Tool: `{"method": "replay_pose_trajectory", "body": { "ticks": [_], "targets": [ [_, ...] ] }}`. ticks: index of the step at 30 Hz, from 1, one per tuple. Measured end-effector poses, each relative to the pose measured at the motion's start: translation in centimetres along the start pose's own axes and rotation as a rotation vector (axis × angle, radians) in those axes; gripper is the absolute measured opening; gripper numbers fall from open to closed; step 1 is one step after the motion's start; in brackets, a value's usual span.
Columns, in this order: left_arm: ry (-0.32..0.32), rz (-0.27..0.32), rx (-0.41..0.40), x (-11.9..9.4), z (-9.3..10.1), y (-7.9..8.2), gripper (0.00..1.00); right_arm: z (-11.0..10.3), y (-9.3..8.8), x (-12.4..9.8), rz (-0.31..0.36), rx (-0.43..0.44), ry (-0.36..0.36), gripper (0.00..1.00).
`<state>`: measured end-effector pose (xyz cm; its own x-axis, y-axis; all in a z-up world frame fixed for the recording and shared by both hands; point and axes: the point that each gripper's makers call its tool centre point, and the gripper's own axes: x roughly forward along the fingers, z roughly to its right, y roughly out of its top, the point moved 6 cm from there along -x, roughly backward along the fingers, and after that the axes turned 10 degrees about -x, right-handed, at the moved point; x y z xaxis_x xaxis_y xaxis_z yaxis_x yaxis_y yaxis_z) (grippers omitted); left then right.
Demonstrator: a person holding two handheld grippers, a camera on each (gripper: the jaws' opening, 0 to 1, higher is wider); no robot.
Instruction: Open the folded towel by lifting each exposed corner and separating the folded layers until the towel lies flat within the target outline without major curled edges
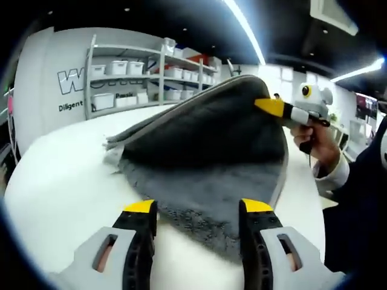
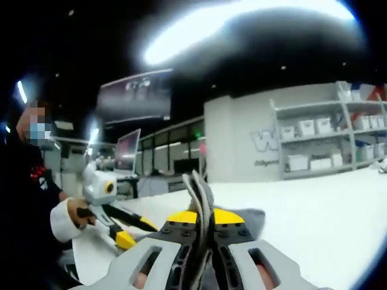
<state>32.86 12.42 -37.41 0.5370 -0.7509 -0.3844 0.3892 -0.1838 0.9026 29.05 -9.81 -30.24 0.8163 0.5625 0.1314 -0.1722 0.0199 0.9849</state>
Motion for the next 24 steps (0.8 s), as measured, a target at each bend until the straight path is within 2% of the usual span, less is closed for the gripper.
{"method": "replay_pose_trajectory", "body": {
  "ticks": [5,9,12,15,21,24],
  "targets": [
    [0.009,-0.042,0.037,0.6,0.3,-0.7,0.52,1.1,0.0,-0.7,-0.011,0.001,-0.028,0.0],
    [0.004,-0.037,0.033,0.6,0.6,-0.5,0.48,1.9,-0.1,-1.3,-0.018,-0.013,-0.05,0.0],
    [-0.001,0.007,0.009,0.5,0.6,0.1,0.41,2.9,-0.3,-1.6,-0.02,-0.004,-0.064,0.0],
    [-0.022,0.061,-0.04,0.4,0.6,0.7,0.41,3.4,-0.5,-1.7,-0.029,0.014,-0.077,0.0],
    [-0.006,0.047,-0.045,1.3,0.2,0.1,0.38,4.2,-0.6,-2.0,-0.032,0.013,-0.115,0.0],
    [-0.033,0.058,-0.095,1.4,0.3,0.3,0.38,4.7,-1.0,-2.1,-0.042,0.031,-0.129,0.0]
  ]
}}
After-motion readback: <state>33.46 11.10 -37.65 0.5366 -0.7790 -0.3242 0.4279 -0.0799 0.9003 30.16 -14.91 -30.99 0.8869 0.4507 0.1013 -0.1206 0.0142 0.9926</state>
